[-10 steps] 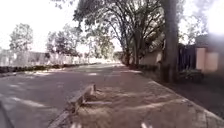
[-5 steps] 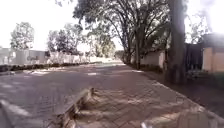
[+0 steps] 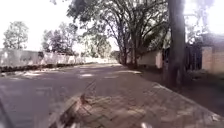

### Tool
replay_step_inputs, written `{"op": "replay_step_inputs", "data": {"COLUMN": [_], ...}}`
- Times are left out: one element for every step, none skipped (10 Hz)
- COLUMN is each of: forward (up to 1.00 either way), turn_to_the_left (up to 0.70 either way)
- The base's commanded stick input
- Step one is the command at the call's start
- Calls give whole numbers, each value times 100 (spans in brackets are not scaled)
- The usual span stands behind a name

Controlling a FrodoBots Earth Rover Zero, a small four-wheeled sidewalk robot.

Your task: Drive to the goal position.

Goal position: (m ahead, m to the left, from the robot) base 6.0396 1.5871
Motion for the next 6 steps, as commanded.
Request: {"op": "replay_step_inputs", "data": {"forward": [70, 70, 70, 70, 70, 70], "turn_to_the_left": [0, 0, 0, 0, 0, 0]}}
